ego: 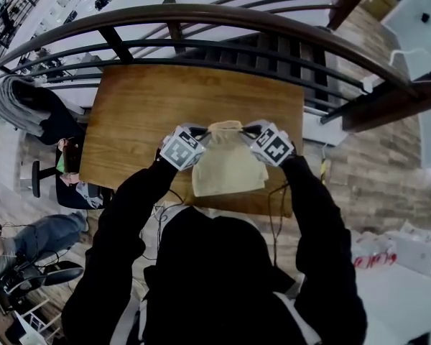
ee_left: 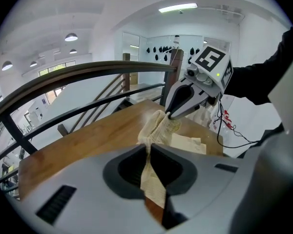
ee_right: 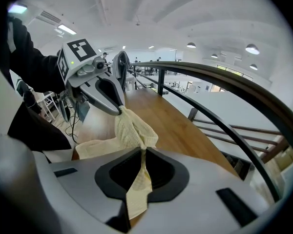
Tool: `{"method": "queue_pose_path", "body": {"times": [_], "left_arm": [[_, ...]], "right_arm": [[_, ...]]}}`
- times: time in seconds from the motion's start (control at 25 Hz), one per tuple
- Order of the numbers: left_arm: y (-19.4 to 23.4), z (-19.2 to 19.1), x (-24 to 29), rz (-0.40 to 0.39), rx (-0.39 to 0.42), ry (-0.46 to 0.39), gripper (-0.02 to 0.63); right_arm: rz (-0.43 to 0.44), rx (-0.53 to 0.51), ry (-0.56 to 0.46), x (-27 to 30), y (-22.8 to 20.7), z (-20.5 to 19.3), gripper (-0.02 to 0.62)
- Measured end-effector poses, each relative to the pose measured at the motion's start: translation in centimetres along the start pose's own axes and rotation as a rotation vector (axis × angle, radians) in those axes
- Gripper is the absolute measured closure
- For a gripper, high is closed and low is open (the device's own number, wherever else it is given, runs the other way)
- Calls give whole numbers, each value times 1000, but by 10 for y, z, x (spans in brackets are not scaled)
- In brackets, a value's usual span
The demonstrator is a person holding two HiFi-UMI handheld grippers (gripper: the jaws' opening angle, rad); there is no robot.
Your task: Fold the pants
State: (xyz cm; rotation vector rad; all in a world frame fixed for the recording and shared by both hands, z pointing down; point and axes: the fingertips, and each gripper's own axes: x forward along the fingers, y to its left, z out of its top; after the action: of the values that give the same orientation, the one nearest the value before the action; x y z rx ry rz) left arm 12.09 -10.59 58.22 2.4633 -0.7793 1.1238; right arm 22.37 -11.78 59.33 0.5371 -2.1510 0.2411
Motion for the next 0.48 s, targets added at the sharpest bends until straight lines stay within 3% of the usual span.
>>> {"method": "queue_pose_path", "body": {"times": [0.48], "left_arm": [[-42, -14, -8, -60, -17, 116, 575]], "right_arm": [[-1, 54, 9, -18, 37, -35, 565]]}}
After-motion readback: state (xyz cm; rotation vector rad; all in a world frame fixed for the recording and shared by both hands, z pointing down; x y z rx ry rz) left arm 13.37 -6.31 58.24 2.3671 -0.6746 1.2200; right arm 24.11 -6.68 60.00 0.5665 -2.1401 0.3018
